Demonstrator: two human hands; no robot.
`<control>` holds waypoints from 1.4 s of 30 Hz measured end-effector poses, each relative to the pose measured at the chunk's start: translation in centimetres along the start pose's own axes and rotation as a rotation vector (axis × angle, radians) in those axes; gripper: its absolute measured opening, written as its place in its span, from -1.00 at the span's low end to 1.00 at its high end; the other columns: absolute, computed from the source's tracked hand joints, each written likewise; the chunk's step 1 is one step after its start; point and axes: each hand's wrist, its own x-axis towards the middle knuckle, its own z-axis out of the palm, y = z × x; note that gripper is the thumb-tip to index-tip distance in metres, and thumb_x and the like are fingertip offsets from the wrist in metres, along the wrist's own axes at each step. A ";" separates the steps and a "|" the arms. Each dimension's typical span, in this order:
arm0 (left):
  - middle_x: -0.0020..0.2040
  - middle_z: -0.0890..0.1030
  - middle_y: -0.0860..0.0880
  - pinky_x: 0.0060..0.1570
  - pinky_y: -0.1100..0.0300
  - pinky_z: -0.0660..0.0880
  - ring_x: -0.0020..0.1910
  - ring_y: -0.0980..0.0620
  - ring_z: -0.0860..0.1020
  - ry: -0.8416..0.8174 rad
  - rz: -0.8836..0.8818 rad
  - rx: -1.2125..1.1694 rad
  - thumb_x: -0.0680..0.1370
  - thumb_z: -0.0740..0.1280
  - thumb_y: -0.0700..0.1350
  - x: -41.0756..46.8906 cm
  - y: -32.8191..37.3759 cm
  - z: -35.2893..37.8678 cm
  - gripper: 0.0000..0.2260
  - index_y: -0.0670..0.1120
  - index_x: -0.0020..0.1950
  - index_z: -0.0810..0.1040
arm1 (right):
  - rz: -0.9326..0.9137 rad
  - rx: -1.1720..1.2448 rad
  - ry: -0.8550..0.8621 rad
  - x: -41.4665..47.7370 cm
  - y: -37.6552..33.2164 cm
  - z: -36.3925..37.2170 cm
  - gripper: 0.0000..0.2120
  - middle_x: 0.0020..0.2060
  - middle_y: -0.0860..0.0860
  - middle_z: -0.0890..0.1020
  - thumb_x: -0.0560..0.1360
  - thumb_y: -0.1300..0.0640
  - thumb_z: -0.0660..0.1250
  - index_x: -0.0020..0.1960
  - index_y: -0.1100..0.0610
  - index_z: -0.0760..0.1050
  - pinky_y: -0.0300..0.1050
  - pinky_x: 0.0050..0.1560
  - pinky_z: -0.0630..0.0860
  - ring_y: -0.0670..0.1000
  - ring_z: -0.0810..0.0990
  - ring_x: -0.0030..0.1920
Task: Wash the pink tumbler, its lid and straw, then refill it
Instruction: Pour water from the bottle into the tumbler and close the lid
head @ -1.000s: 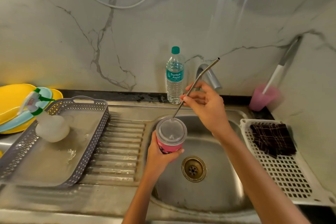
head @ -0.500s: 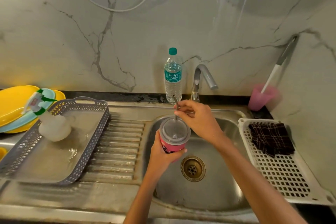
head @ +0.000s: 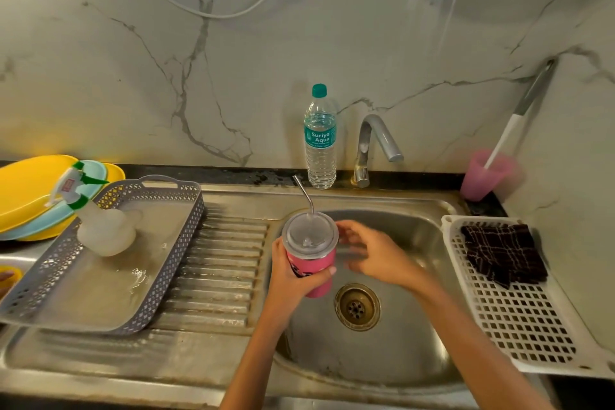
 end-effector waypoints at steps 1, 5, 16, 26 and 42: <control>0.32 0.42 0.03 0.30 0.15 0.45 0.31 0.13 0.45 0.006 0.005 0.014 0.17 0.67 0.07 0.1 0.0 -0.2 -0.08 0.12 0.43 0.28 | 0.002 0.036 -0.055 -0.1 0.6 0.8 -0.26 0.26 -0.10 0.50 0.35 0.32 0.50 0.43 0.00 0.29 -0.32 0.23 0.43 -0.15 0.48 0.26; 0.33 0.41 0.01 0.28 0.24 0.44 0.33 0.09 0.44 -0.023 0.030 0.044 0.17 0.65 0.14 0.5 -0.1 -0.8 -0.08 0.10 0.45 0.30 | 0.028 0.263 -0.017 0.0 1.4 4.5 -0.13 0.25 -0.16 0.48 0.29 0.17 0.60 0.44 -0.13 0.21 -0.32 0.15 0.49 -0.15 0.50 0.24; 0.28 0.50 0.07 0.06 0.39 0.49 0.17 0.29 0.53 -0.124 -0.051 -0.003 0.17 0.68 -0.14 6.7 1.9 -6.1 -0.10 0.03 0.39 0.29 | -0.027 0.224 0.222 7.3 -1.4 6.7 -0.20 0.13 -0.06 0.57 0.28 0.19 0.61 0.41 0.10 0.31 -0.55 -0.14 0.44 -0.32 0.53 -0.06; 0.31 0.51 0.05 0.06 0.47 0.46 0.20 0.36 0.50 -0.068 -0.066 0.015 0.34 0.54 -0.34 14.8 0.6 -10.5 -0.22 0.04 0.45 0.30 | -0.030 0.215 0.345 18.2 -3.1 9.0 -0.13 0.22 0.03 0.57 0.19 0.11 0.66 0.40 0.09 0.32 -0.15 0.16 0.53 -0.06 0.55 0.15; 0.38 0.42 0.05 0.09 0.49 0.42 0.24 0.43 0.44 -0.121 -0.110 0.062 0.47 0.42 -0.39 18.3 -2.9 -11.4 -0.23 -0.07 0.57 0.13 | -0.005 0.133 0.393 22.3 -1.7 10.3 -0.20 0.20 0.08 0.58 0.23 0.07 0.62 0.38 0.09 0.35 -0.24 0.06 0.43 0.04 0.55 0.17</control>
